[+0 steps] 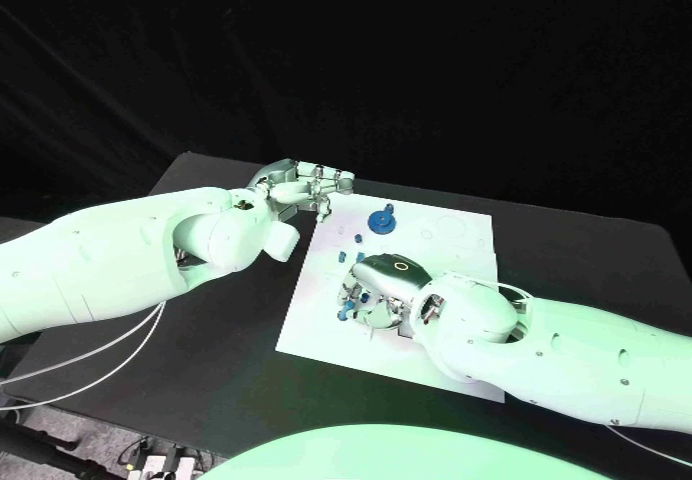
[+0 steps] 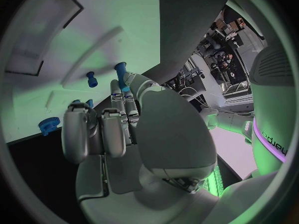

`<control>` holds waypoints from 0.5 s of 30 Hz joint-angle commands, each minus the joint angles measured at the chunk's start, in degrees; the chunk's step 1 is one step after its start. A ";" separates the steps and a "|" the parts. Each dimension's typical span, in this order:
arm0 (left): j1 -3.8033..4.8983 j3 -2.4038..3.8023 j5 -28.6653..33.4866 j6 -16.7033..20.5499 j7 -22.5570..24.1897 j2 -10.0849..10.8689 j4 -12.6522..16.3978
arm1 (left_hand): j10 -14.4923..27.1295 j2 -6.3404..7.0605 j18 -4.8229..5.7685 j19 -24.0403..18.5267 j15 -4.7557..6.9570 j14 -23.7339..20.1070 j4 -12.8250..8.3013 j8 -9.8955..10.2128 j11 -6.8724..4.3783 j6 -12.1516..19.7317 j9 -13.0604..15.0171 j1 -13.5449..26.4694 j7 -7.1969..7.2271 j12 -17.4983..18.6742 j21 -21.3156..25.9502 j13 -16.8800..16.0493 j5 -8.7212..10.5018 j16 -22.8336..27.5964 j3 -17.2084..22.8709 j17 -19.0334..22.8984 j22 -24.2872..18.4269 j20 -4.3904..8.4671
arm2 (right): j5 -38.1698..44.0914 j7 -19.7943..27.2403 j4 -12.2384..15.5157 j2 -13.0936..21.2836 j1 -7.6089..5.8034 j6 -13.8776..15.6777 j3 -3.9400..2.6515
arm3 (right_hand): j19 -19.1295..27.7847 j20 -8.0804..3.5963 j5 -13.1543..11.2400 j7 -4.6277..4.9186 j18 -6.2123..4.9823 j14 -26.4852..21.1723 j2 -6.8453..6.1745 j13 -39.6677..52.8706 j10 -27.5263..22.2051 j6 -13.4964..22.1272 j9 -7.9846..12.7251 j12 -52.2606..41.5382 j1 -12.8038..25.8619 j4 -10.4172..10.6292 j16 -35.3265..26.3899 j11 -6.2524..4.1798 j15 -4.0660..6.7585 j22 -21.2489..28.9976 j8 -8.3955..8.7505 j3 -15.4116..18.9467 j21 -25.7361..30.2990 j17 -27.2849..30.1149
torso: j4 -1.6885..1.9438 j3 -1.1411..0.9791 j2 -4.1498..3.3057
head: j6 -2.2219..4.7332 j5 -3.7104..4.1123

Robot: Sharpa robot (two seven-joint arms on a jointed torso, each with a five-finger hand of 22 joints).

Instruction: Assemble the parts on the task board

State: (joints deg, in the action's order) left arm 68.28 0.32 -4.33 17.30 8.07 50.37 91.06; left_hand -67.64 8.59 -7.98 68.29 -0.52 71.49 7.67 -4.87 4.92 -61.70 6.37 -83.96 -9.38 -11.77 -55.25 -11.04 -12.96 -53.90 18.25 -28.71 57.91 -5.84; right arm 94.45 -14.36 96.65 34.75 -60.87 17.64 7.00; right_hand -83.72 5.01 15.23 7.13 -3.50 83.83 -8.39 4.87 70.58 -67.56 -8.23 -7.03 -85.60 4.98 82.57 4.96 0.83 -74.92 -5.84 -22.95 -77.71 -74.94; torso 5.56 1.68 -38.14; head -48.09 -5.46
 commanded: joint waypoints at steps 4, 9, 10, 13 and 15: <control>0.03 0.03 0.32 -0.92 0.14 -0.06 0.09 | 0.53 -0.20 -0.39 0.04 -0.01 -0.39 -0.41 0.10 0.04 0.19 -0.09 -0.24 -0.03 -0.14 0.19 -0.05 -0.12 0.20 -0.04 0.10 0.03 0.05 | 0.79 -0.21 -0.19 -0.19 0.07 -2.88 0.07 | -0.78 -0.19 0.22 0.12 0.83 3.29 0.22 0.55 2.02 -0.25 -0.04 -0.07 0.13 -0.27 0.16 -1.74 0.33 -10.08 0.06 -0.47 0.02 -0.32 | 0.02 0.04 -0.02 | -0.13 -0.06; 0.03 0.03 0.32 -0.92 0.14 -0.05 0.11 | 0.54 -0.24 -0.38 0.07 -0.01 -0.38 -0.41 0.07 0.06 0.18 -0.09 -0.23 -0.04 -0.18 0.19 -0.07 -0.11 0.19 -0.07 0.11 0.04 0.05 | 0.87 -0.21 -0.38 -0.53 0.10 -2.90 0.14 | -0.63 -0.07 0.18 0.38 0.78 3.26 -0.05 0.44 1.24 0.52 0.06 0.57 1.01 -0.32 0.11 -1.45 0.11 -10.03 0.56 -0.55 0.31 -0.19 | 0.01 0.05 0.00 | -0.21 -0.04; 0.03 0.03 0.32 -0.92 0.14 -0.05 0.10 | 0.54 -0.24 -0.38 0.07 -0.01 -0.38 -0.41 0.07 0.06 0.18 -0.09 -0.23 -0.04 -0.18 0.19 -0.07 -0.11 0.19 -0.07 0.11 0.04 0.05 | 0.86 -0.20 -0.43 -0.60 0.11 -2.86 0.16 | -0.56 0.01 0.15 0.58 0.75 3.25 -0.16 0.36 0.83 1.09 0.17 0.86 1.30 -0.32 0.10 -1.28 -0.03 -10.00 0.90 -0.62 0.45 -0.16 | 0.00 0.05 0.01 | -0.21 -0.05; 0.03 0.03 0.32 -0.92 0.13 -0.06 0.08 | 0.54 -0.24 -0.38 0.07 -0.01 -0.38 -0.41 0.07 0.06 0.18 -0.09 -0.23 -0.04 -0.18 0.19 -0.07 -0.11 0.19 -0.07 0.11 0.04 0.05 | 0.82 -0.35 -0.66 -0.83 0.16 -2.58 0.23 | -0.23 0.44 -0.10 1.43 0.65 3.16 -0.88 0.01 -0.84 3.34 0.67 1.88 2.77 0.06 -0.05 -0.50 -0.69 -9.79 2.14 -0.57 1.15 0.19 | 0.02 0.05 0.03 | -0.23 -0.05; 0.03 0.03 0.32 -0.93 0.10 -0.07 0.06 | 0.54 -0.24 -0.38 0.07 -0.01 -0.38 -0.41 0.07 0.06 0.18 -0.09 -0.23 -0.04 -0.18 0.19 -0.07 -0.11 0.19 -0.07 0.11 0.04 0.05 | 0.82 -0.68 -0.76 -0.92 0.20 -2.30 0.26 | 0.12 0.83 -1.11 1.95 0.52 3.04 -1.57 -0.28 -2.25 4.63 0.97 2.62 3.98 0.48 -0.24 0.10 -1.19 -9.52 2.35 -0.15 1.92 0.57 | 0.02 0.06 0.02 | -0.22 -0.04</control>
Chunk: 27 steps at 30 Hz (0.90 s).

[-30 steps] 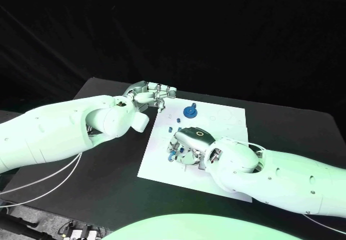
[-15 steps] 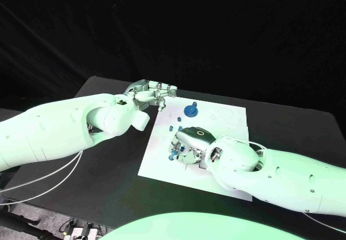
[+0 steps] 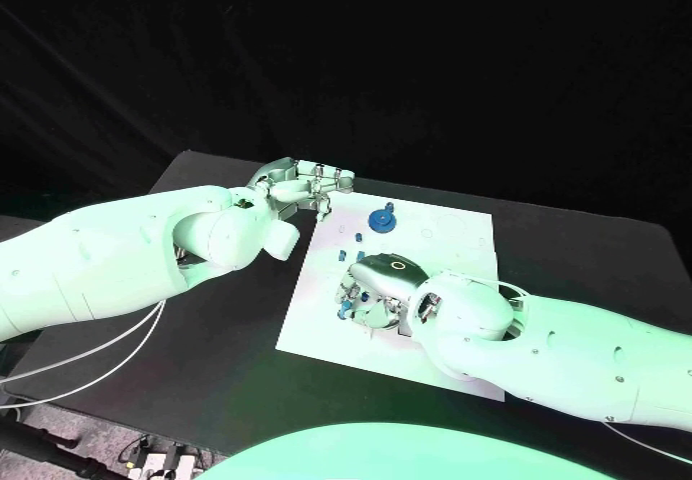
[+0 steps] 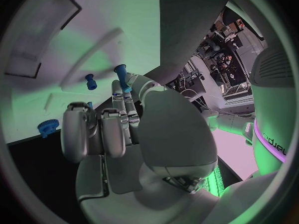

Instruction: Assemble the parts on the task board

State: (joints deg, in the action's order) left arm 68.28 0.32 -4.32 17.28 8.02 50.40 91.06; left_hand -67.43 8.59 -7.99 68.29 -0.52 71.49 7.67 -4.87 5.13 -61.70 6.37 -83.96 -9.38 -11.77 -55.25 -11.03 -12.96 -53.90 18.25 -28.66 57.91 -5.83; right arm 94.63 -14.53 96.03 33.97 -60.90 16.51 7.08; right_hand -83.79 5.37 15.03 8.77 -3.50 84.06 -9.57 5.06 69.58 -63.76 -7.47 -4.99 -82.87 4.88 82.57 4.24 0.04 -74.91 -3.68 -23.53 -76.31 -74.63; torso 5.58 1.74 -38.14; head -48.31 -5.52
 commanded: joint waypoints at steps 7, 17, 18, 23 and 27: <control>0.03 0.03 0.31 -0.96 -0.06 0.02 0.07 | 0.34 -0.25 -0.39 0.06 -0.02 -0.38 -0.41 0.07 -0.15 0.19 -0.09 -0.23 -0.05 -0.19 0.22 -0.08 -0.10 0.19 -0.07 0.07 0.01 0.05 | 0.70 -1.41 0.00 0.14 0.33 0.23 0.23 | 0.77 1.25 -1.00 0.86 0.25 2.64 -1.43 -0.92 -4.29 3.03 0.79 1.06 2.69 0.83 -0.39 1.72 -1.13 -9.08 0.13 1.41 1.86 0.56 | 0.06 -0.02 0.05 | -0.11 0.06; 0.03 0.03 0.31 -0.76 0.00 0.16 0.07 | 0.41 -0.23 -0.40 0.04 -0.02 -0.39 -0.47 0.09 -0.14 0.26 -0.12 -0.29 -0.06 -0.19 0.29 -0.09 -0.10 0.19 -0.08 0.08 -0.04 0.05 | 0.51 -1.42 1.48 1.58 0.40 4.18 0.22 | 1.15 1.66 -0.73 0.92 0.02 2.48 -2.28 -0.84 -5.79 4.38 1.19 0.44 4.06 1.13 -0.61 1.88 -1.36 -8.73 0.11 3.32 2.88 1.03 | -0.06 -0.06 0.05 | -0.02 0.00; 0.03 0.03 0.31 -0.74 0.00 0.17 0.05 | 0.41 -0.23 -0.40 0.04 -0.02 -0.39 -0.47 0.09 -0.14 0.26 -0.12 -0.29 -0.06 -0.19 0.29 -0.09 -0.10 0.19 -0.08 0.08 -0.04 0.05 | 0.42 -1.29 1.96 1.98 0.40 4.81 0.21 | 1.44 1.72 -1.00 0.85 -0.13 2.36 -2.43 -0.82 -6.50 5.19 1.39 0.26 4.39 1.21 -0.81 1.88 -1.36 -8.46 0.06 4.36 3.59 1.40 | -0.04 -0.09 0.05 | -0.02 0.01; 0.02 0.02 0.31 -0.75 -0.03 0.17 -0.21 | 0.41 -0.23 -0.40 0.04 -0.02 -0.39 -0.47 0.09 -0.14 0.26 -0.12 -0.29 -0.06 -0.19 0.29 -0.09 -0.10 0.19 -0.08 0.08 -0.04 0.05 | -0.60 -0.41 5.37 5.11 0.00 8.09 -0.28 | 1.99 1.55 -1.47 0.27 -0.44 2.09 -1.87 -0.49 -8.40 7.11 1.84 -1.45 4.59 1.64 -1.48 1.53 -0.99 -7.77 -0.18 9.28 5.38 2.56 | -0.12 -0.06 0.14 | 0.29 0.59; 0.01 -0.06 0.31 -0.84 -0.08 0.12 -0.43 | 0.41 -0.23 -0.40 0.04 -0.02 -0.39 -0.47 0.09 -0.14 0.26 -0.12 -0.29 -0.06 -0.19 0.29 -0.09 -0.10 0.19 -0.08 0.08 -0.04 0.05 | -4.89 0.33 8.37 9.79 -1.65 9.94 -0.68 | 1.64 1.41 -1.45 0.51 -0.34 2.20 -0.66 0.22 -5.88 5.22 1.44 -3.92 4.25 2.01 -1.42 1.33 -0.90 -7.95 -1.06 10.35 4.96 2.49 | -0.13 -0.03 0.26 | 0.84 2.19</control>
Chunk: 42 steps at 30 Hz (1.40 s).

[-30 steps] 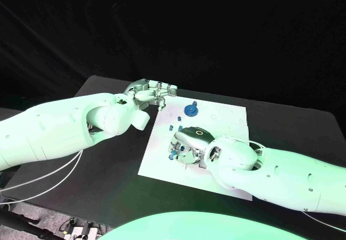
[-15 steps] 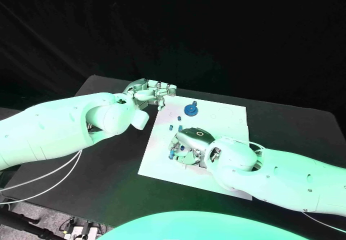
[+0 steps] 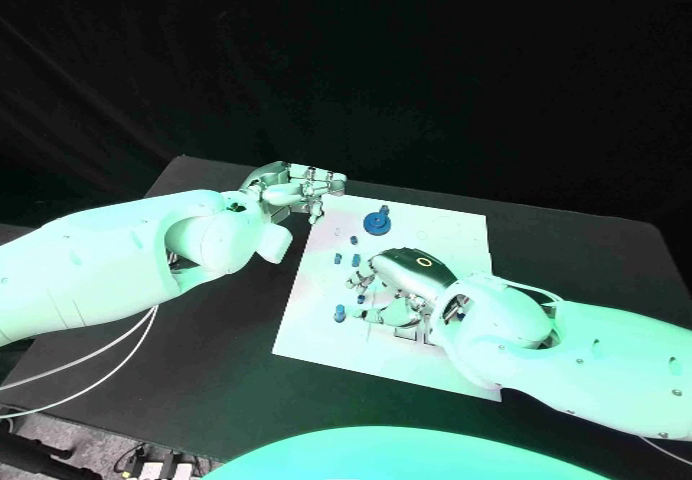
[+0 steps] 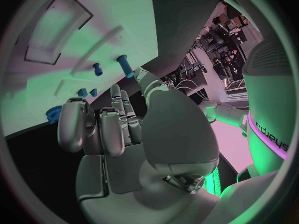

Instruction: Assemble the parts on the task board

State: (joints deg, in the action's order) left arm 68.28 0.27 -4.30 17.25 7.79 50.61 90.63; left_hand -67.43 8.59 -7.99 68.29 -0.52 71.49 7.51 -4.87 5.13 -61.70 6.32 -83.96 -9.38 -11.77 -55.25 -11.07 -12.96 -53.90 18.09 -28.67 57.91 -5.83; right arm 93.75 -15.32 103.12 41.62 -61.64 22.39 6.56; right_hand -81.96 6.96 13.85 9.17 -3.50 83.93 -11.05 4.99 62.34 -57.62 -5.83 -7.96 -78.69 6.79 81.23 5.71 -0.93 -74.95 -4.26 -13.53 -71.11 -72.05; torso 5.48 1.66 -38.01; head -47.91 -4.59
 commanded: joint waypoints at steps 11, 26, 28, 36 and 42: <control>-0.01 -0.58 0.90 -0.96 0.14 0.15 -0.35 | 0.54 -0.19 -0.37 0.10 -0.09 -0.40 -0.10 0.08 -0.04 0.38 -0.11 0.10 -0.15 -0.26 0.34 -0.10 -0.04 0.18 -0.21 0.15 -0.06 0.01 | -18.98 -1.79 5.30 18.04 -3.91 3.45 -0.01 | -3.66 -4.10 3.56 -4.56 1.19 4.00 1.18 30.13 19.88 -8.37 -3.58 -34.62 4.54 4.45 3.51 -5.54 4.58 -11.15 -4.81 7.47 -7.87 -6.36 | -1.34 0.00 1.05 | 0.82 6.88; -0.11 -0.94 1.14 -1.42 0.44 0.22 -0.48 | 0.56 -0.16 -0.37 0.11 -0.11 -0.40 -0.07 0.08 -0.04 0.40 -0.12 0.16 -0.15 -0.27 0.36 -0.11 -0.03 0.18 -0.27 0.16 -0.06 0.00 | -10.40 -11.38 9.36 23.87 0.71 2.64 0.79 | -5.07 -4.27 7.35 -4.96 1.90 5.06 3.92 67.81 18.69 -6.85 -9.94 -67.66 7.30 9.93 6.75 -5.75 4.59 -12.85 -8.18 19.53 -11.24 -12.86 | -2.12 -0.17 1.46 | -0.19 9.77; -0.11 -0.95 1.15 -1.43 0.44 0.27 -0.46 | 0.56 -0.16 -0.37 0.11 -0.11 -0.40 -0.07 0.08 -0.04 0.40 -0.12 0.16 -0.15 -0.27 0.36 -0.11 -0.03 0.18 -0.27 0.16 -0.06 0.00 | -9.52 -12.27 9.46 23.78 1.11 2.34 0.82 | -5.08 -4.29 7.42 -5.03 1.90 5.07 4.08 68.39 18.86 -6.89 -10.30 -68.06 7.79 9.98 6.80 -5.81 4.63 -12.87 -8.45 20.16 -11.25 -12.96 | -2.06 -0.15 1.44 | -0.30 9.87; -0.12 -0.97 1.15 -1.47 0.46 0.45 -0.40 | 0.56 -0.16 -0.37 0.11 -0.11 -0.40 -0.07 0.08 -0.04 0.40 -0.12 0.16 -0.15 -0.27 0.36 -0.11 -0.03 0.18 -0.27 0.16 -0.06 0.00 | -7.08 -14.53 9.38 23.19 2.14 1.42 0.89 | -5.18 -4.39 8.29 -5.28 1.95 5.09 4.75 69.38 19.12 -7.01 -11.31 -68.63 9.60 10.07 6.87 -6.01 4.76 -12.98 -9.19 21.58 -11.46 -13.11 | -2.10 -0.06 1.40 | -0.55 9.70; -0.12 -0.97 1.15 -1.51 0.47 0.51 -0.37 | 0.56 -0.16 -0.37 0.11 -0.11 -0.40 -0.07 0.08 -0.04 0.40 -0.12 0.16 -0.15 -0.27 0.36 -0.11 -0.03 0.18 -0.27 0.16 -0.06 0.00 | -5.71 -15.73 8.92 22.42 2.69 0.62 0.90 | -5.35 -4.46 8.65 -5.45 2.04 5.15 4.92 69.75 19.28 -7.25 -11.72 -68.84 10.11 10.06 6.99 -6.13 4.86 -13.10 -9.58 21.94 -11.87 -13.39 | -2.20 -0.07 1.40 | -0.61 9.58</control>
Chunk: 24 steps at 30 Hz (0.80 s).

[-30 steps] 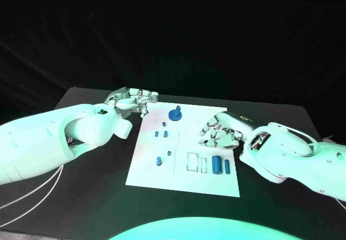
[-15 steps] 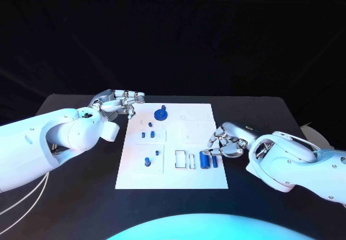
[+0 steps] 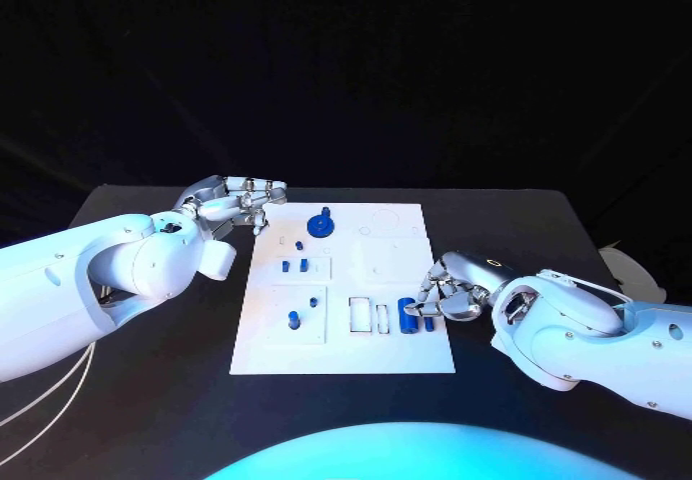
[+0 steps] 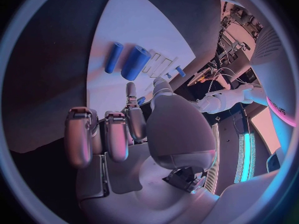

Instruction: Assemble the parts on the task board

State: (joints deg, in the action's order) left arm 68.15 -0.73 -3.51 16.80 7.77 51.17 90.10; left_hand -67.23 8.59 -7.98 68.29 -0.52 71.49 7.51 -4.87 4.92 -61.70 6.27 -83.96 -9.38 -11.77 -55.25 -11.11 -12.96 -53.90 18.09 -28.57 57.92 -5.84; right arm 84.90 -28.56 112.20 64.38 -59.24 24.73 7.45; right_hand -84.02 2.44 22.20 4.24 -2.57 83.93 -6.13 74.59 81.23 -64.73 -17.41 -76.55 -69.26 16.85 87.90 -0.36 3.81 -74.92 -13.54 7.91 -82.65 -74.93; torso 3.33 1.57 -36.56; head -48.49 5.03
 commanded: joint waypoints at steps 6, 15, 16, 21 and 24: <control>0.00 0.03 0.36 -0.83 0.70 0.04 0.22 | 0.36 -0.16 -0.37 0.11 -0.10 -0.40 -0.08 0.08 0.17 0.40 -0.07 0.16 -0.15 -0.27 0.36 -0.07 -0.03 0.18 -0.27 0.07 -0.06 0.00 | 3.80 -2.84 -0.99 -1.17 0.73 -2.34 0.02 | -3.28 0.03 0.44 -0.59 1.10 5.15 0.16 0.35 0.49 -0.24 -0.31 -0.39 0.83 -0.01 0.32 -0.13 0.16 -13.13 -0.46 0.57 -0.31 -10.52 | -0.02 -0.02 -0.06 | -0.26 -0.05; -0.01 0.02 0.36 -0.61 1.00 0.19 0.42 | 0.36 -0.16 -0.37 0.11 -0.10 -0.40 -0.08 0.08 0.17 0.40 -0.07 0.16 -0.15 -0.27 0.36 -0.07 -0.03 0.18 -0.27 0.07 -0.06 0.00 | 4.15 -3.17 -2.24 -2.81 1.61 -2.34 0.02 | -3.27 -0.04 0.97 -0.67 1.09 5.16 0.51 0.52 0.53 -0.20 -0.56 -0.45 0.83 -0.04 0.34 -0.20 0.23 -13.13 -0.65 0.58 -0.28 -10.56 | -0.06 -0.02 -0.07 | -0.38 -0.16; -0.01 0.02 0.36 -0.54 1.06 0.23 0.46 | 0.37 -0.15 -0.36 0.15 -0.11 -0.40 -0.09 0.05 0.15 0.40 -0.07 0.16 -0.13 -0.33 0.35 -0.10 -0.04 0.16 -0.35 0.09 -0.04 -0.01 | 4.19 -3.24 -2.47 -3.06 1.77 -2.32 0.02 | -3.26 -0.05 1.11 -0.68 1.08 5.15 0.58 0.53 0.53 -0.17 -0.63 -0.44 0.82 -0.05 0.33 -0.22 0.25 -13.12 -0.68 0.59 -0.24 -10.54 | -0.06 -0.03 -0.08 | -0.41 -0.24; -0.01 0.03 0.37 -0.38 1.24 0.45 0.61 | 0.37 -0.18 -0.36 0.15 -0.10 -0.40 -0.08 0.04 0.15 0.39 -0.07 0.16 -0.12 -0.35 0.35 -0.11 -0.05 0.16 -0.35 0.09 -0.04 -0.01 | 4.25 -3.56 -3.41 -4.04 2.24 -2.49 0.02 | -3.25 -0.07 1.25 -0.69 1.08 5.14 0.68 0.38 0.43 -0.14 -0.69 -0.28 0.83 -0.04 0.30 -0.23 0.26 -13.11 -0.72 0.59 -0.20 -10.47 | -0.07 0.01 -0.07 | -0.55 -0.12; -0.01 0.03 0.37 -0.38 1.24 0.54 0.68 | 0.37 -0.18 -0.36 0.15 -0.10 -0.40 -0.08 0.04 0.15 0.39 -0.07 0.16 -0.12 -0.35 0.35 -0.11 -0.05 0.16 -0.35 0.09 -0.04 -0.01 | 4.25 -3.75 -4.15 -4.83 2.61 -2.66 0.01 | -3.25 -0.07 1.25 -0.69 1.08 5.14 0.68 0.38 0.43 -0.14 -0.69 -0.28 0.83 -0.04 0.30 -0.23 0.26 -13.11 -0.72 0.59 -0.20 -10.47 | -0.08 0.00 -0.04 | -0.63 -0.19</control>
State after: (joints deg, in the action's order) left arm 68.14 -0.74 -3.46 16.81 8.10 51.76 90.57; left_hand -67.23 8.59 -7.99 68.29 -0.52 71.49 7.51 -4.87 4.91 -61.70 6.27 -83.96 -9.38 -11.77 -55.25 -11.16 -12.96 -53.90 18.09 -28.58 57.92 -5.83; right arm 88.15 -31.53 108.28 59.77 -56.80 23.17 7.44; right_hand -84.01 2.45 23.29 4.07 -2.58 83.92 -5.59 74.95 81.43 -64.90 -18.05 -76.75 -68.77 16.84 87.89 -0.56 3.81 -74.95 -13.95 8.22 -82.65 -74.92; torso 3.26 1.57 -36.63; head -49.06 4.86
